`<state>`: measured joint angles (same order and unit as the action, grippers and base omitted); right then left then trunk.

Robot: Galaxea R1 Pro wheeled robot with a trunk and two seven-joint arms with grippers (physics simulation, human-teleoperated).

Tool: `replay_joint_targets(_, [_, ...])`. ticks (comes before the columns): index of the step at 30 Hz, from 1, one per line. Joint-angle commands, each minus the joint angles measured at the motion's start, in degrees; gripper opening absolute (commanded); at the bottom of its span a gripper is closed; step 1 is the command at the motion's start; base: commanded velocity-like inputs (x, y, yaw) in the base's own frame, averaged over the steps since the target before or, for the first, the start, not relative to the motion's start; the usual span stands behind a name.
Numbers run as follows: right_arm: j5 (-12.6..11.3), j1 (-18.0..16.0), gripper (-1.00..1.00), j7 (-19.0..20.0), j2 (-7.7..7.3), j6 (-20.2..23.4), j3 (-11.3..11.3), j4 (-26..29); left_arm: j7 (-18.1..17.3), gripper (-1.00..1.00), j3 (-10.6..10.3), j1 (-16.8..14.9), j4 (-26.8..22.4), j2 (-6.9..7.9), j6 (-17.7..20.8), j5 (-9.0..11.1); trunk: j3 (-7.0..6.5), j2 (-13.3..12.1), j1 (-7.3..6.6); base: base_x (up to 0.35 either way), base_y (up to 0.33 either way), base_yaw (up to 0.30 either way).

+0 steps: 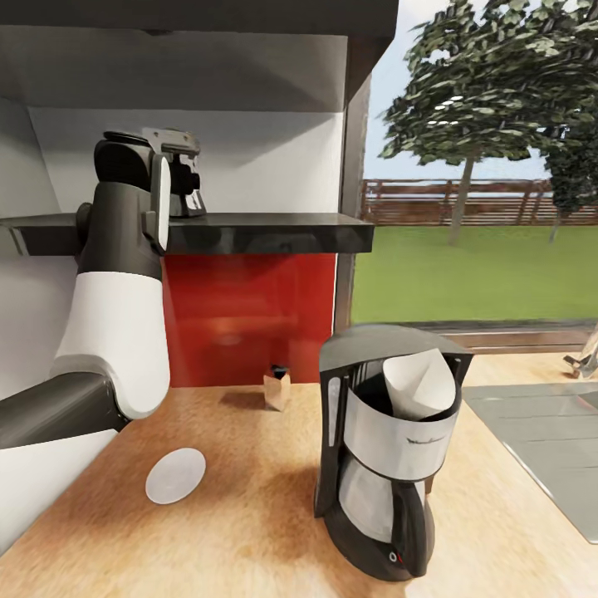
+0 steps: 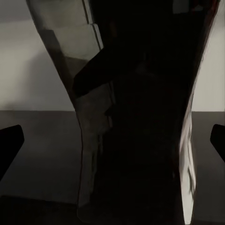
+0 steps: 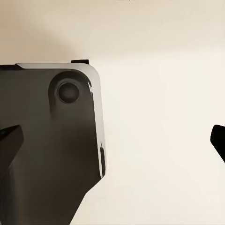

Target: Set up a coffee station on the kitchen countertop: keep the coffee maker on the countertop, move the bottle of coffee from the kitchen shelf to the counter next to the coffee maker, place a paper coffee filter on top of the coffee maker, put the saucer next to the coffee maker with the coffee cup on the saucer, and place the electric kettle next to the coffee maker.

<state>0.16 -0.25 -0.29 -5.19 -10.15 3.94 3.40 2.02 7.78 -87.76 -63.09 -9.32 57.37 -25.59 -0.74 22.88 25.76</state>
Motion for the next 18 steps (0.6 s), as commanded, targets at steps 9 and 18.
replay_joint_targets(9, [0.0, 0.0, 1.0, 0.0, 0.01, -0.2, 0.4, -0.1, 0.2, 1.0, 0.2, 0.2, 0.0, 0.02, 0.1, 0.2, 0.02, 0.0, 0.03, 0.047, 0.0, 0.0])
replay_joint_targets(18, [0.0, 0.0, 1.0, 0.0, 0.01, -0.2, 0.4, -0.1, 0.2, 1.0, 0.3, 0.3, 0.0, 0.13, 0.1, 0.2, 0.02, 0.0, 0.03, 0.065, 0.0, 0.0])
